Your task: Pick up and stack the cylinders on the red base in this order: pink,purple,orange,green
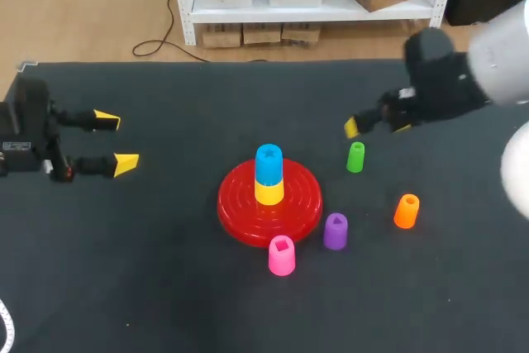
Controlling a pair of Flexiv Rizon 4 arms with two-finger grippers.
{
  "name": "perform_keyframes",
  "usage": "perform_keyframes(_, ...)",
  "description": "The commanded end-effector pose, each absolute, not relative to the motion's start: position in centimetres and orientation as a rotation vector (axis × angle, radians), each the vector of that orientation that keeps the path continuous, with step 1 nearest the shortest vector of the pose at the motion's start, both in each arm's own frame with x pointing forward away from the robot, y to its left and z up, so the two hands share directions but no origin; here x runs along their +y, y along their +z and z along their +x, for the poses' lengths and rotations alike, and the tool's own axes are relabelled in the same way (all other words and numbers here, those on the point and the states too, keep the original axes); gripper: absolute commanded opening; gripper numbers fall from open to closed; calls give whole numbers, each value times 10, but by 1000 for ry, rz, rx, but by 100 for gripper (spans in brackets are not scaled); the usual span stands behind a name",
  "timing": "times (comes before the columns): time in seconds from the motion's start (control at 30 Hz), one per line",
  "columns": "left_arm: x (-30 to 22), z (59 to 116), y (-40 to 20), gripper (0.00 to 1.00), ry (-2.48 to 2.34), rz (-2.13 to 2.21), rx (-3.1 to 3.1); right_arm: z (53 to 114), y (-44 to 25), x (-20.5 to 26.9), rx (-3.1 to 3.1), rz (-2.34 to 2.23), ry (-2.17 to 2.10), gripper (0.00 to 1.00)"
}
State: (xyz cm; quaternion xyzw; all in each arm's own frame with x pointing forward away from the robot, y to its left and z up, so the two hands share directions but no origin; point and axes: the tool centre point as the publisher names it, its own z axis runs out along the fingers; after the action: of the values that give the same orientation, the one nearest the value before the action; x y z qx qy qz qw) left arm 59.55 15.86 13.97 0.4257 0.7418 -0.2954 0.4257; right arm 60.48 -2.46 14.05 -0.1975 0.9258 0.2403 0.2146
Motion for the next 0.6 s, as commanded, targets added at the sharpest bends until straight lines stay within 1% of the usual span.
perform_keyframes(0.03, 158, 595, 137, 100, -734, 1057, 1845, 575, 152, 7, 2596, -590, 531, 100)
perform_keyframes(0.23, 158, 595, 137, 100, -734, 1057, 1845, 548, 135, 37, 2652, -742, 375, 100)
perform_keyframes(0.6, 158, 595, 137, 100, -734, 1057, 1845, 518, 93, 72, 2723, -810, 212, 100)
